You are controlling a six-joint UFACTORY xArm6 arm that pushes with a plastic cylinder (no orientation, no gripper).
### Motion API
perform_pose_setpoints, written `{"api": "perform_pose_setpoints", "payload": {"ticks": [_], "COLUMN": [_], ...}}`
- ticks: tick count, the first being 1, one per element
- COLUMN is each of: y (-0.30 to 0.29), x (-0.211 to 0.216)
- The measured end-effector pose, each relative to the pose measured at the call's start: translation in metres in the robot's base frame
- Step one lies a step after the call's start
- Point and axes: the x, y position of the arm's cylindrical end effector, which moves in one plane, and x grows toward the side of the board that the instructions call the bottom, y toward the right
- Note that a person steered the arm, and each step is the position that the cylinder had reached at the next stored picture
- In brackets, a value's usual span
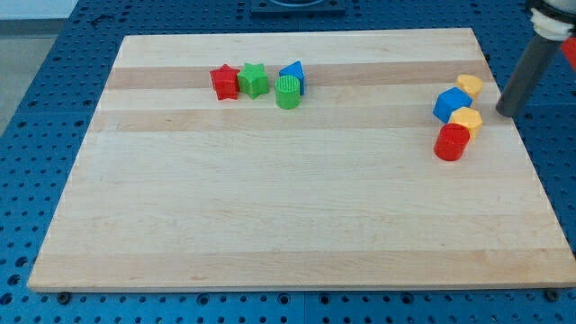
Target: Nudge the yellow heart slightly left
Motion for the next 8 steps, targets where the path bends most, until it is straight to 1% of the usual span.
{"api": "perform_pose_setpoints", "payload": {"ticks": [1, 2, 5, 6, 8], "y": [-0.017, -0.021, -0.021, -0.021, -0.021], "x": [-0.006, -0.014, -0.026, -0.042, -0.046]}}
